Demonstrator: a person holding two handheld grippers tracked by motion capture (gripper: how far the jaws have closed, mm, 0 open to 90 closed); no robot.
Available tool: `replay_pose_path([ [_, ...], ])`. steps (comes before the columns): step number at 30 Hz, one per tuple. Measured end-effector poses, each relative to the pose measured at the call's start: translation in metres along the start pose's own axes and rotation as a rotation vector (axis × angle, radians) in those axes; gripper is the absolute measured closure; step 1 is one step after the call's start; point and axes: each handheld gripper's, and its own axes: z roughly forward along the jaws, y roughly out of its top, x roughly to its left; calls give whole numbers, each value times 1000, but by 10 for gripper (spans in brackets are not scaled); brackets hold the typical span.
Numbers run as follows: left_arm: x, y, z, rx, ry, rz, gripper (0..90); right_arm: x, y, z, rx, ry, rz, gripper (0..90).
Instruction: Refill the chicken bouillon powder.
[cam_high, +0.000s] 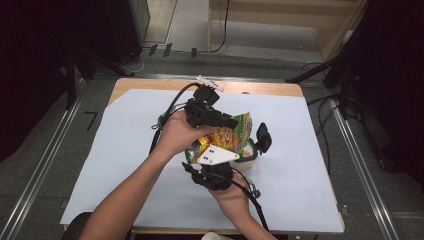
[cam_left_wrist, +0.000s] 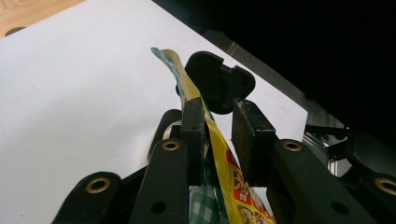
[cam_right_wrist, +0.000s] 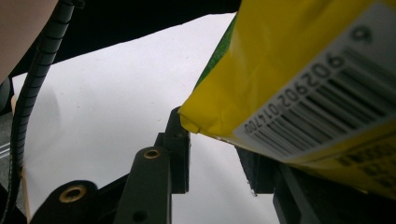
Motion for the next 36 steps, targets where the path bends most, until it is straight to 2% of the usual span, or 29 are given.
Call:
replay_pose_path([
  [5,0,0,-3,-18,1,4,753,0,1,-1,-8,-6,-11,676],
  [9,1,0,0,0,2,-2,752,1,1,0,-1,2,-1,676],
  [25,1,-1,1,1,7,5,753,-1,-2,2,3,-3,-6,678],
  [30,0,-1,-5,-46,31,21,754,-3,2,4,4,-15,-18,672],
  [33,0,-2,-5,-34,35,16,754,-3,3,4,-5,-14,-25,673],
  [34,1,-2,-3,-23,36,12,753,-2,3,5,-1,-3,-14,674],
  [36,5,-3,-2,-8,17,-9,752,-2,2,6,6,1,-7,674],
])
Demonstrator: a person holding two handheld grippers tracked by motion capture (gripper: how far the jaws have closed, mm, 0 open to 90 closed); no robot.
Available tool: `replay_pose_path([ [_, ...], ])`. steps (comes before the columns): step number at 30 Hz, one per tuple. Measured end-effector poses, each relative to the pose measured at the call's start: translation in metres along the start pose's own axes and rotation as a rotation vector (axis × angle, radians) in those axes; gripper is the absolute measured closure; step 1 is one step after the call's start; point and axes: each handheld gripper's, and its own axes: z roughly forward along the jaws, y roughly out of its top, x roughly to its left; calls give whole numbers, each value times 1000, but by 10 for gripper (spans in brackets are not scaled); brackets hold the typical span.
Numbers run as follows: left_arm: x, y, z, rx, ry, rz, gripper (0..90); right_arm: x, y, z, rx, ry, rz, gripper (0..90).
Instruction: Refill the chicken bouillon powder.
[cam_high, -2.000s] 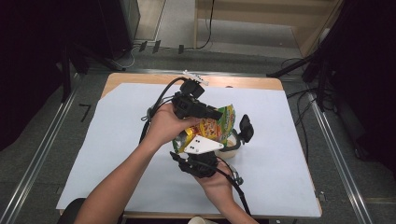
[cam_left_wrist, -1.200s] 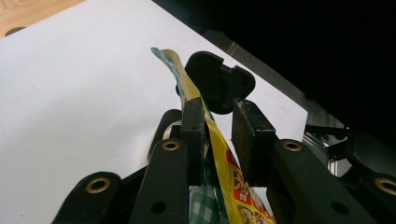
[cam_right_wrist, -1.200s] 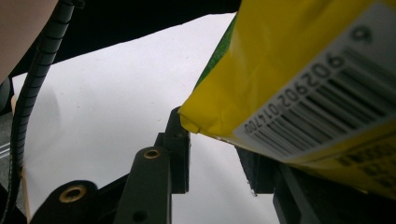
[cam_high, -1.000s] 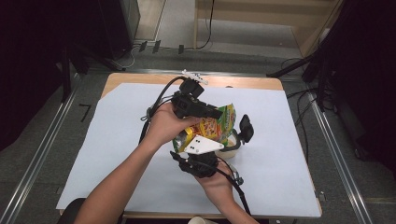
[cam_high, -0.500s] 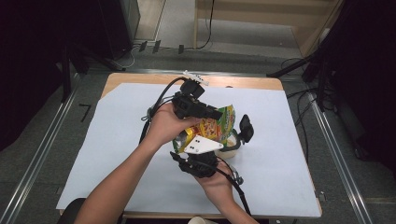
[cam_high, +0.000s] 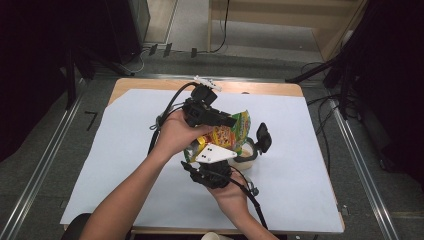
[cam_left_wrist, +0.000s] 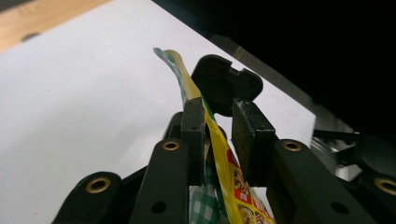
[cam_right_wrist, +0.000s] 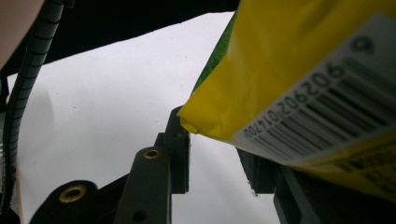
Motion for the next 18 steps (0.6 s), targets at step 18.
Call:
replay_pose_path([
  [18,-2,0,-2,-12,-8,8,750,1,0,-2,3,-7,-11,675],
])
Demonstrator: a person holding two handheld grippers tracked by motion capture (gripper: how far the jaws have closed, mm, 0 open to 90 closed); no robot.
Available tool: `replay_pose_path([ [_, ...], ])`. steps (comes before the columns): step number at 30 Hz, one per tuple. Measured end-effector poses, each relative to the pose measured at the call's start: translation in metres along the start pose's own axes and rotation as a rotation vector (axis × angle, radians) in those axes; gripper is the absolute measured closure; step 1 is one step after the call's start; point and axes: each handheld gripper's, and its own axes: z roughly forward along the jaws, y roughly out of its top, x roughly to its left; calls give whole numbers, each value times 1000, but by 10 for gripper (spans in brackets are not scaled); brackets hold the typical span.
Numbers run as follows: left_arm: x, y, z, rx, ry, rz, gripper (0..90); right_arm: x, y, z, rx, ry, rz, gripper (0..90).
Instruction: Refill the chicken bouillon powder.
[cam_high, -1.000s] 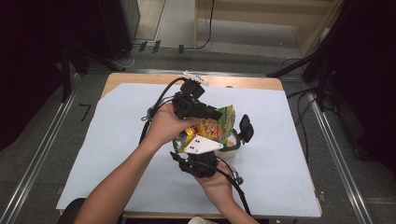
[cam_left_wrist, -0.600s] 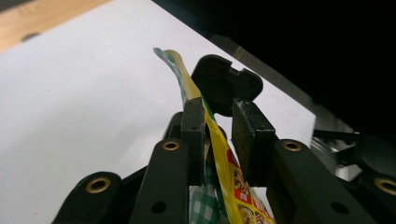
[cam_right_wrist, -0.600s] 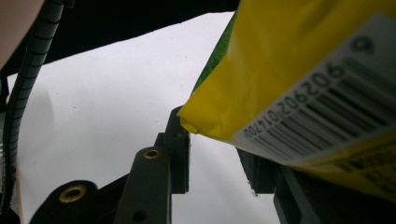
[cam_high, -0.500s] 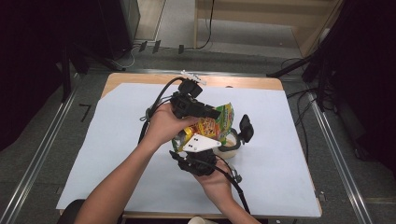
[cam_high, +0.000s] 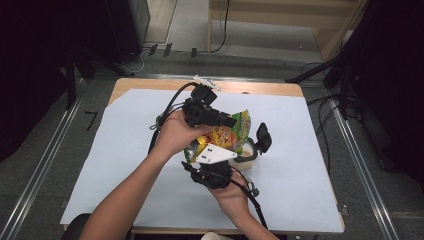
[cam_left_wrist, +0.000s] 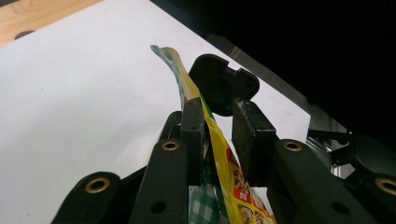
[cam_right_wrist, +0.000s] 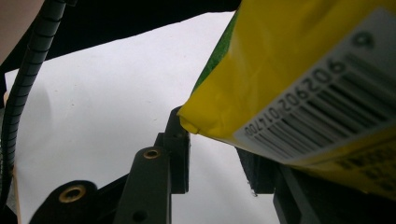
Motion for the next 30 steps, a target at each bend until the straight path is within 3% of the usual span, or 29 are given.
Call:
replay_pose_path([
  [8,3,-1,4,23,-6,-15,750,-1,-2,2,6,2,8,675],
  [30,2,-1,4,20,-4,-12,750,-1,-3,2,5,1,10,674],
])
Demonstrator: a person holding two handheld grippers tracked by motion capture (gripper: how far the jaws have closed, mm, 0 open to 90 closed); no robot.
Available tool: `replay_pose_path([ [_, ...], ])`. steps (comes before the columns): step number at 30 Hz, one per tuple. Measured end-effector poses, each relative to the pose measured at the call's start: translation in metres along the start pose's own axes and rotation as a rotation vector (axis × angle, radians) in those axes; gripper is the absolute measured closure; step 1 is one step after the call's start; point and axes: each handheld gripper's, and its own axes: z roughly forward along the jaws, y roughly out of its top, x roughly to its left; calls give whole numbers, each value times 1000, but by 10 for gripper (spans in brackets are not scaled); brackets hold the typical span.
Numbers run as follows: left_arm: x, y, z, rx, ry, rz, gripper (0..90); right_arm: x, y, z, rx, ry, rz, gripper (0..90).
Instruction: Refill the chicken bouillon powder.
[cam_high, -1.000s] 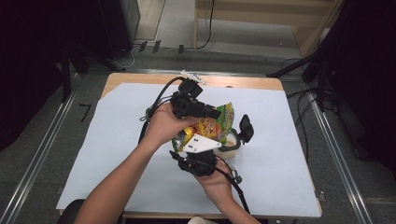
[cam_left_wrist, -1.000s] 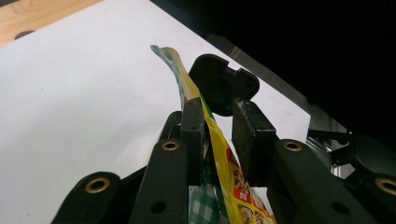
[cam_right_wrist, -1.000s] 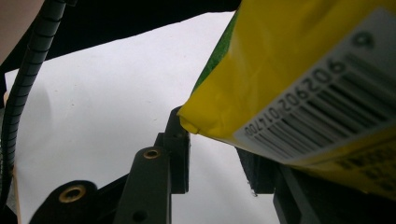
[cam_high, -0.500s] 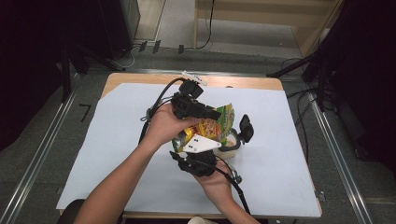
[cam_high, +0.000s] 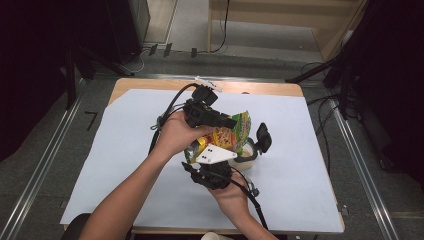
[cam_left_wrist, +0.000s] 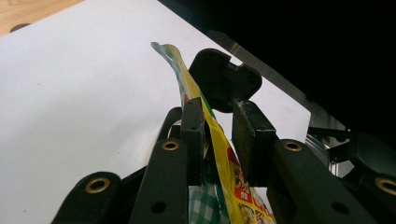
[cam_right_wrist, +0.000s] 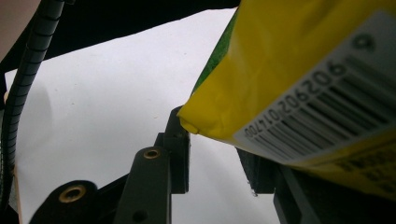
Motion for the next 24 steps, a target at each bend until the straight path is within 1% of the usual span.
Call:
replay_pose_path([
  [5,-1,0,0,1,3,4,750,0,0,0,1,1,-1,675],
  [7,-2,0,0,-8,6,12,750,0,0,0,0,1,-2,674],
  [9,-5,0,-3,-38,28,33,755,-1,0,-1,-3,-3,-6,673],
  [10,-5,0,-3,-38,28,33,756,-1,0,-1,-3,-3,-6,673],
  [11,-7,1,-6,-54,27,43,756,-1,2,-2,-15,-19,-20,672],
  [13,-8,2,-6,-57,28,44,755,0,3,-4,-12,-18,-21,673],
  [15,-7,1,-6,-44,28,40,756,0,3,-4,-11,-14,-21,674],
  [18,-6,2,-4,-38,27,33,755,-1,3,-3,-13,-14,-22,674],
  [19,-5,1,-2,-17,26,29,755,0,2,-3,-9,-6,-9,675],
  [20,-5,1,-2,-17,26,29,755,0,2,-3,-9,-6,-9,675],
  [21,-3,1,0,-11,12,17,754,0,0,-1,-4,-3,2,674],
  [24,-2,1,1,-11,11,11,755,-1,0,-1,-2,-2,3,674],
])
